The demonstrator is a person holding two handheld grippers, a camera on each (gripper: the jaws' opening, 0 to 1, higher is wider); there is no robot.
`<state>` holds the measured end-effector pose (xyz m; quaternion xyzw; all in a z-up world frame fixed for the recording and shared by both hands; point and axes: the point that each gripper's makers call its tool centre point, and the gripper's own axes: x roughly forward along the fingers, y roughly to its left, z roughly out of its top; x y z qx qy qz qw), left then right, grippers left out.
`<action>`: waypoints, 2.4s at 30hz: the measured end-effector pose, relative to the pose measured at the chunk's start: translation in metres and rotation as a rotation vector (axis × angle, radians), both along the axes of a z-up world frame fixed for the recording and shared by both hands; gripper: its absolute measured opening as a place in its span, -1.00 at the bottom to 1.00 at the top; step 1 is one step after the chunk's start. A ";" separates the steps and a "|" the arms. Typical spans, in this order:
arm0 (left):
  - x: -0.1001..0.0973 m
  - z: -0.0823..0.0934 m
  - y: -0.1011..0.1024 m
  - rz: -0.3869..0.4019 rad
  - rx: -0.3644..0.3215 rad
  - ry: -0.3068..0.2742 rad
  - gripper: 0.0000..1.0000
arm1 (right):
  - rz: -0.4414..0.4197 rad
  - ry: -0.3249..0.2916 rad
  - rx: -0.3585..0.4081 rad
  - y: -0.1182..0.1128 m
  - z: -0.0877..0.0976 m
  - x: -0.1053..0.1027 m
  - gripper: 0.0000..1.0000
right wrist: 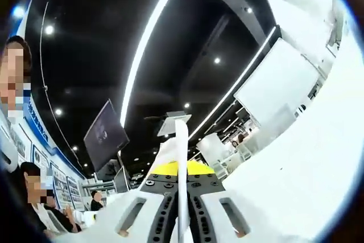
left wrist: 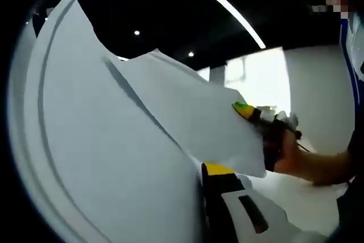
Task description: Organize the stack of printing papers by aligning and flattening the scattered papers on the table
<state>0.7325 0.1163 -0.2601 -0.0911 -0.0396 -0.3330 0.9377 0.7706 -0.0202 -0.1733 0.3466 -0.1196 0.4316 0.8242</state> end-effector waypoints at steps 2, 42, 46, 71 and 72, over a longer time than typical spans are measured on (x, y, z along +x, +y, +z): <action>0.000 0.000 0.000 -0.001 -0.010 0.004 -0.73 | 0.000 0.004 0.003 0.000 -0.001 0.000 -1.00; 0.004 0.003 0.005 0.004 -0.090 0.040 -0.66 | -0.036 0.106 -0.083 0.015 -0.026 0.015 -1.00; 0.005 0.003 0.006 0.012 -0.087 0.047 -0.66 | -0.040 0.141 -0.083 0.018 -0.031 0.018 -1.00; 0.008 0.004 0.009 0.022 -0.108 0.064 -0.55 | 0.080 0.128 -0.127 0.055 -0.033 -0.003 -1.00; 0.008 0.004 0.010 0.022 -0.109 0.065 -0.55 | 0.079 0.128 -0.128 0.055 -0.033 -0.003 -1.00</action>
